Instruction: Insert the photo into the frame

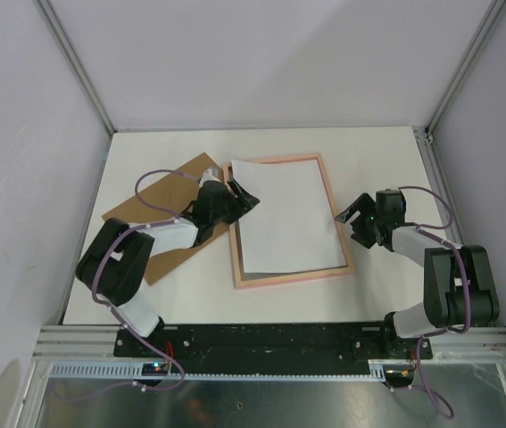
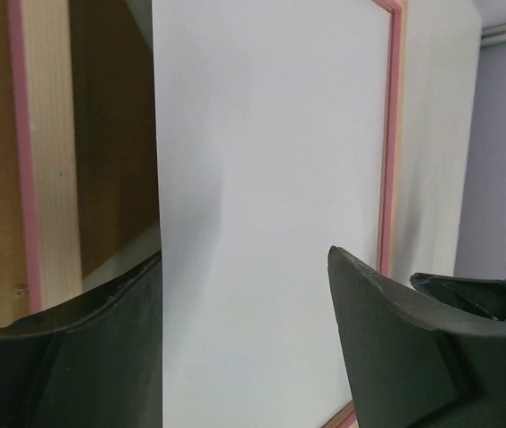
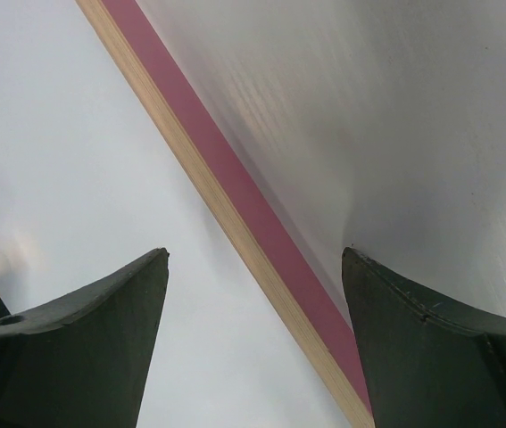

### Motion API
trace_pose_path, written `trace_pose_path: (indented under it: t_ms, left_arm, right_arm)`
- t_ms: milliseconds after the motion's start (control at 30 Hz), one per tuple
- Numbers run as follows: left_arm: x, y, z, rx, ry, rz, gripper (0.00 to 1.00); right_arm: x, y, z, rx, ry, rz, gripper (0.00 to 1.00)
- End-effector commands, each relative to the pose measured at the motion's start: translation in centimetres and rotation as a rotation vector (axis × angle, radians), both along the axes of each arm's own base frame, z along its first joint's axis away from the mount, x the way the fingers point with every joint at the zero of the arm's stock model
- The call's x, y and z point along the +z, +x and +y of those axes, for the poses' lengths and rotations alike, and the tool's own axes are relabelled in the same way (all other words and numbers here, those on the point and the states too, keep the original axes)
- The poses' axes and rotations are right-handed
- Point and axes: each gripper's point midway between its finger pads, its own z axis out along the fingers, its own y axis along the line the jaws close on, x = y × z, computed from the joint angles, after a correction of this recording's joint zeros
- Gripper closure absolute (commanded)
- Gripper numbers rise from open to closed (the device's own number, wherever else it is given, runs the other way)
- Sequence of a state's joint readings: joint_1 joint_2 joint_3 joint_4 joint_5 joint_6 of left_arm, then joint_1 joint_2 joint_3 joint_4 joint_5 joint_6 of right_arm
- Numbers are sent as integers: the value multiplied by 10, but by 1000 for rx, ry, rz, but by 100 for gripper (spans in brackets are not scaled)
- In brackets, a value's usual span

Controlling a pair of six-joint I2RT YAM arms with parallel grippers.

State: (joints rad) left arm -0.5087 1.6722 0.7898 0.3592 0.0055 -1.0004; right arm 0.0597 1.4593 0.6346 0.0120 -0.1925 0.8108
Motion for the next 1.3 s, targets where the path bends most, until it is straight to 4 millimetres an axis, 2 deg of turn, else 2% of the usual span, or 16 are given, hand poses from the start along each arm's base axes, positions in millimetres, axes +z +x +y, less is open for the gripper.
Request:
trace_pose_path:
  t_ms: [0, 233, 333, 467, 600, 733, 867, 1000, 1267]
  left_arm:
    - [25, 7, 20, 33, 150, -58, 25]
    - [35, 0, 58, 79, 314, -55, 25]
    - [23, -4, 80, 100, 347, 4, 35]
    - [0, -5, 93, 82, 380, 82, 55]
    - [-21, -2, 88, 39, 405, 139, 77]
    - [-34, 2, 81, 11, 411, 170, 89]
    - [-45, 5, 73, -15, 418, 190, 95]
    - [-46, 7, 59, -43, 416, 185, 96]
    - [-41, 11, 14, -130, 412, 157, 98]
  right_arm:
    - [22, 11, -1, 10, -15, -69, 17]
    - [23, 5, -4, 21, -47, -63, 16]
    - [26, 3, -6, 30, -60, -69, 16]
    - [28, 1, -7, 40, -73, -71, 16]
    - [26, -4, -7, 50, -89, -58, 16]
    - [27, -9, -10, 57, -113, -53, 16]
    - [32, -11, -12, 60, -128, -61, 16]
    - [32, -14, -12, 68, -131, -55, 16]
    - [39, -19, -18, 56, -158, -63, 16]
